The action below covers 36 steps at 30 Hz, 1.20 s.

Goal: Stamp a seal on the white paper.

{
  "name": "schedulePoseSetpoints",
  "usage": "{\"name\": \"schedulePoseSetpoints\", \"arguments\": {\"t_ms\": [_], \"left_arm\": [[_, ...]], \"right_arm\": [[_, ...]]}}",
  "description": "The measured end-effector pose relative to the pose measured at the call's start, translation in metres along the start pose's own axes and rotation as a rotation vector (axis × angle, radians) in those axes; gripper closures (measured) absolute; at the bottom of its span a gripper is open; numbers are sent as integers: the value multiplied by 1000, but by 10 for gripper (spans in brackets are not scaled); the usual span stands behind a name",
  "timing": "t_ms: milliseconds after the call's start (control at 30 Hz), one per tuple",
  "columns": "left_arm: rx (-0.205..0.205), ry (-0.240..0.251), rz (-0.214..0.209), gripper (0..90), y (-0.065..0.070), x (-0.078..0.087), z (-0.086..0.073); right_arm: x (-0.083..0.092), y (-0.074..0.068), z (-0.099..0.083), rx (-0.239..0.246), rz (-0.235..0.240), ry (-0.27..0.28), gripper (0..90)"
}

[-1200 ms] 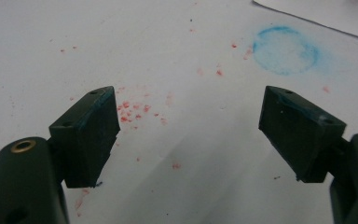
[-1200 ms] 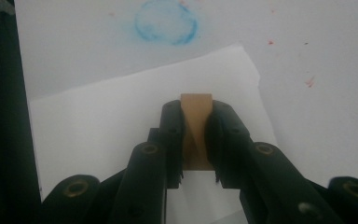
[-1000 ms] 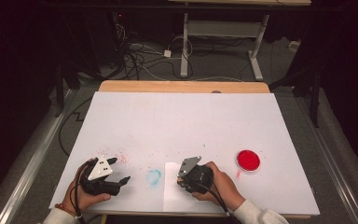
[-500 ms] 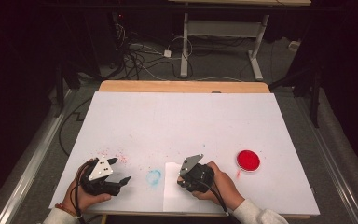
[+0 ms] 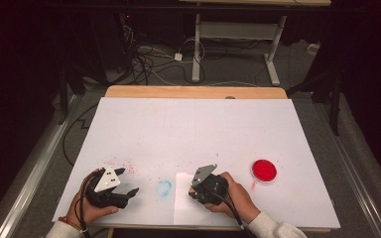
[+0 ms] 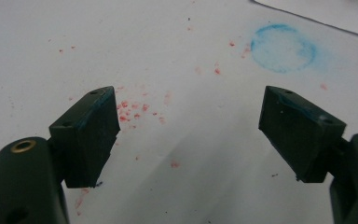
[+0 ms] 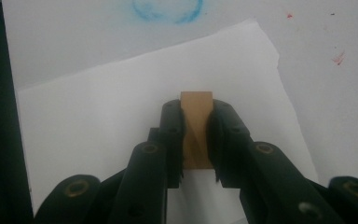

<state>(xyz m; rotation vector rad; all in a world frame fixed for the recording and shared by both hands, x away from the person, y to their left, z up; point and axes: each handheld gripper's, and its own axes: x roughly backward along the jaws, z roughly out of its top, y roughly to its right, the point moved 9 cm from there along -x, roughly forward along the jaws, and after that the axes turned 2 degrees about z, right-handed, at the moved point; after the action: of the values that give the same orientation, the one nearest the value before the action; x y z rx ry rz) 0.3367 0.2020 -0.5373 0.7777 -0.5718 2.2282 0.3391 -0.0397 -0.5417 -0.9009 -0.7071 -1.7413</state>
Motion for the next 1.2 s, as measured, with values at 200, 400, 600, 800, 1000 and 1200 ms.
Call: {"name": "schedulePoseSetpoints", "arguments": {"t_ms": [200, 400, 600, 800, 1000, 1200], "left_arm": [[-1, 0, -2, 193, 0, -1, 1], [-1, -1, -4, 194, 1, -1, 1], [-1, 1, -3, 194, 1, 0, 1], [0, 1, -1, 193, 0, 0, 1], [2, 3, 1, 193, 0, 0, 1], [3, 7, -1, 193, 0, 0, 1]], "right_arm": [[0, -1, 0, 4, -12, -1, 765], [0, -1, 0, 9, -12, 0, 765], [0, -1, 0, 15, -17, -2, 765], [0, -1, 0, 19, -23, -4, 764], [0, -1, 0, 23, -27, 2, 763], [1, -2, 1, 43, -37, 4, 762]]}}
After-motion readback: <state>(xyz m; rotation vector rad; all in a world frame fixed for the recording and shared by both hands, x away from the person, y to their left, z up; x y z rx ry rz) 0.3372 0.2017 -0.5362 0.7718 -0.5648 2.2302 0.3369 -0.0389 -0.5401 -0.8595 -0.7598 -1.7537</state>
